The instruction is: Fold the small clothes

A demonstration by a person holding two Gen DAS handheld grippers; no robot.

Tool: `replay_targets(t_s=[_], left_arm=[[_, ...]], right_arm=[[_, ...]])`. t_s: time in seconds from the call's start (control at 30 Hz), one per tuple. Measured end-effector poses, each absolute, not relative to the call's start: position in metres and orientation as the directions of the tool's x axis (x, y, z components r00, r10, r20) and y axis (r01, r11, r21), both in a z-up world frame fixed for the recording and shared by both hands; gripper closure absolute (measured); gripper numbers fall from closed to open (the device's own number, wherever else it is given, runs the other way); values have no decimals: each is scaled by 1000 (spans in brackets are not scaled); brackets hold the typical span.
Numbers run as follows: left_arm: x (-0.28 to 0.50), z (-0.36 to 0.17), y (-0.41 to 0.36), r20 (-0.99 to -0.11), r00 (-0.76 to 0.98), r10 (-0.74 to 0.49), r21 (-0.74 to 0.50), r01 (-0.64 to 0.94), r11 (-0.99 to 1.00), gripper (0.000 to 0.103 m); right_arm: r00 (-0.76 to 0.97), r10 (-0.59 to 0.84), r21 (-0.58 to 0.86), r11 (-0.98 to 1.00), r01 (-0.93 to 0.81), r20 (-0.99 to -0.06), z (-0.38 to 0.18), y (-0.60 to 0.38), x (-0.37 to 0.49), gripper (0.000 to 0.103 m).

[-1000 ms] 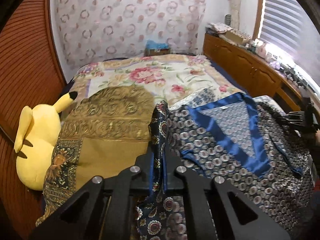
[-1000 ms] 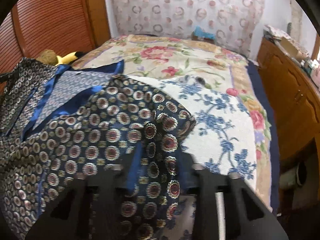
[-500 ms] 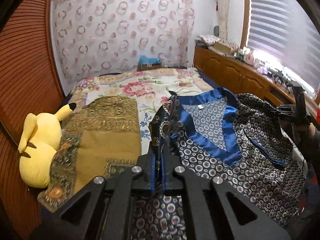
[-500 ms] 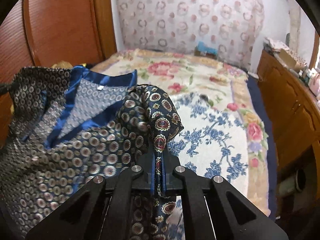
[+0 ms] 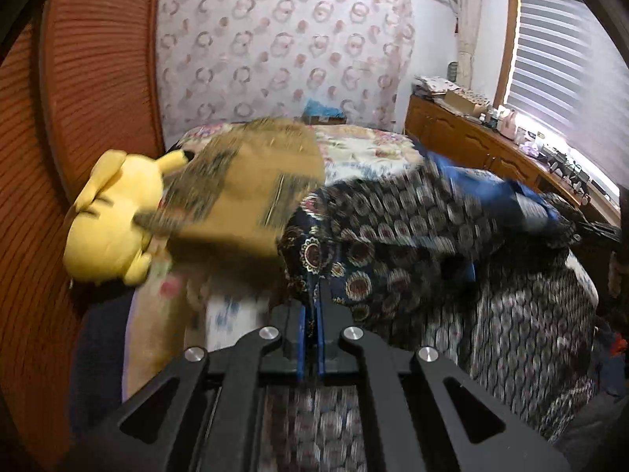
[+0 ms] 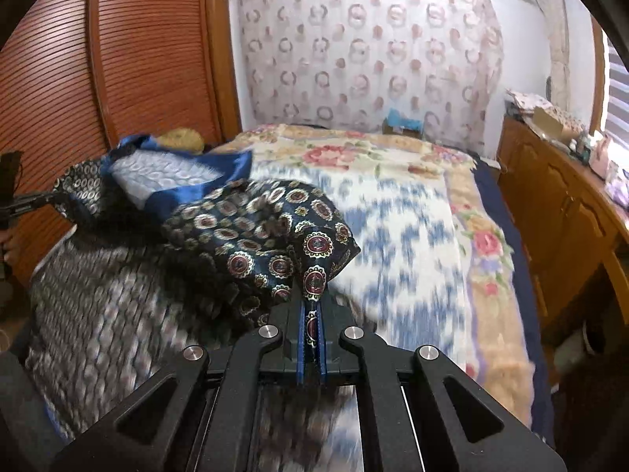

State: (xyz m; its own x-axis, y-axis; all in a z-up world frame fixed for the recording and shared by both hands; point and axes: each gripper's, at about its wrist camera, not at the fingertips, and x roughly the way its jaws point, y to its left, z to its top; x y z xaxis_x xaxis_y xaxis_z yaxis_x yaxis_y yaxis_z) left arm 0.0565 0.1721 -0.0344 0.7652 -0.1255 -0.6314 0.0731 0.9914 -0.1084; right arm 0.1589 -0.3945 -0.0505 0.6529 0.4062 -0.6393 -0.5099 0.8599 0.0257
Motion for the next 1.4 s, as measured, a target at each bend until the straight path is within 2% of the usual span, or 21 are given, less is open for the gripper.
replay_targets(t_s=[0.17,0.43,0.67,0.77,0.9,1.03,1.13,1.2,1.23,1.4], left_arm=[[10,-52,178,-641,755,-140,-161,46,986,102],[-29,-58,171,-667,737,-106,-106,46,993,102],[-42,-42,171,-625,776,-79,-65,49,997,96],[-46,-31,168,-595,796,-109,-79,77,994,90],[-50,-12,163,-552,822,-140,-102,100,990,80],[-36,-6,156,-553,816,-166,-104,130,986,62],[-23,-4,154,-558,813,-164,-96,134,986,57],[-14,-5,155,-560,810,-175,-101,142,985,51],[-10,-6,156,-564,806,-181,-105,148,983,45],[27,-23,161,-613,770,-179,-112,140,984,44]], right_arm=[[621,407,72,868,-492,-670,-59,-422,109,101],[576,395,47,850,-525,-716,-62,-427,65,101],[538,372,23,837,-547,-757,-66,-428,45,101],[557,342,-2,851,-525,-757,-63,-428,44,92],[577,339,-10,857,-516,-744,-54,-430,44,86],[611,339,-20,864,-503,-715,-42,-431,48,82],[634,348,-13,871,-491,-691,-34,-434,52,71],[653,347,-13,877,-480,-674,-29,-437,54,60],[664,341,-20,881,-472,-666,-26,-439,56,57],[690,342,-18,889,-458,-638,-22,-438,76,48]])
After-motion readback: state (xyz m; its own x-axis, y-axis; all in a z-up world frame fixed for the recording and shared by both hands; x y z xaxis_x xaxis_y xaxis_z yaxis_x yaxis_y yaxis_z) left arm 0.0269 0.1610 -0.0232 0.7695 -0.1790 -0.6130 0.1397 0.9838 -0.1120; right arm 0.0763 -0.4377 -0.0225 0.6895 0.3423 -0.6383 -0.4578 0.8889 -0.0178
